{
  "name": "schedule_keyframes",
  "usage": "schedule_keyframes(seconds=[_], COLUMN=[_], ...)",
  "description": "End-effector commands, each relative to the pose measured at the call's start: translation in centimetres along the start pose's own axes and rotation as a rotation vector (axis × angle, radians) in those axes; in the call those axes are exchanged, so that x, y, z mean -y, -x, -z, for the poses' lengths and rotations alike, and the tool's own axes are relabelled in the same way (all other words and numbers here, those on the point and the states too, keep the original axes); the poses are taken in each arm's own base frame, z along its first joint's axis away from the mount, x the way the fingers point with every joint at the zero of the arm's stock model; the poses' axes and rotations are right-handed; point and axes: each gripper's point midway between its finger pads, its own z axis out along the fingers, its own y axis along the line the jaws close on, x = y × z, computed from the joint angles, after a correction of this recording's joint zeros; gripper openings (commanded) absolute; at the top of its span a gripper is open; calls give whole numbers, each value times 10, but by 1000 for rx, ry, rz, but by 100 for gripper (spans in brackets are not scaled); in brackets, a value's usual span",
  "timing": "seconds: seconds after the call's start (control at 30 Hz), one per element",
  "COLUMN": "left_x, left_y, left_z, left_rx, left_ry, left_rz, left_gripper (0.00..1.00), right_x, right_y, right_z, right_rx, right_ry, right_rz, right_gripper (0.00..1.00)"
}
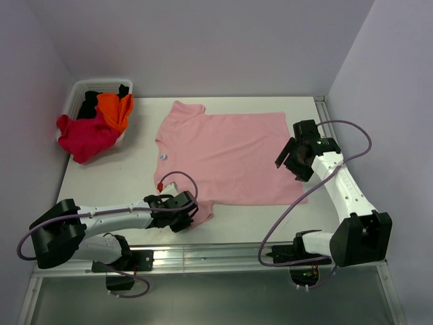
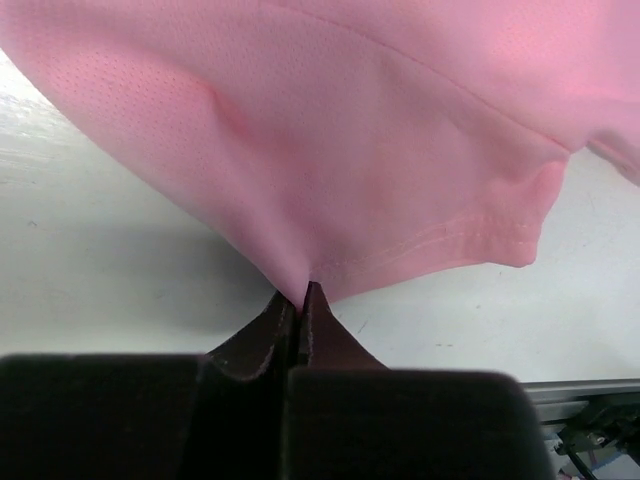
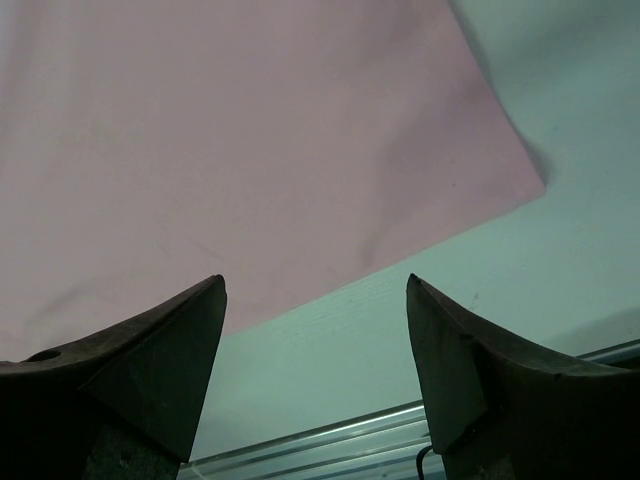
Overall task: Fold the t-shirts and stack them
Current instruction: Grap the side of the flattened tshirt closest away from the robot with both arms
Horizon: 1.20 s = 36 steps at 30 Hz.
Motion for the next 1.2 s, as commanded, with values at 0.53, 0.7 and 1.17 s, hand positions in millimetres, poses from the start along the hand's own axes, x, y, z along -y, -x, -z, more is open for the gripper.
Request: schedule_keyframes(seconds=[0.53, 0.7, 1.17], left_x=[-11, -2, -9], left_y=[97, 114, 125], left_z=[35, 29, 15], left_rx=[106, 107, 78], left_ry=[46, 42, 13], left_rz=[-90, -124, -111], left_gripper=[0, 0, 0], right_x=[57, 75, 100], right_y=[-59, -77, -82], right_z=[-45, -50, -74], right_rx=[-120, -131, -135], right_ry=[-124, -188, -328], right_rz=[-218, -275, -369], right_gripper=[71, 65, 65])
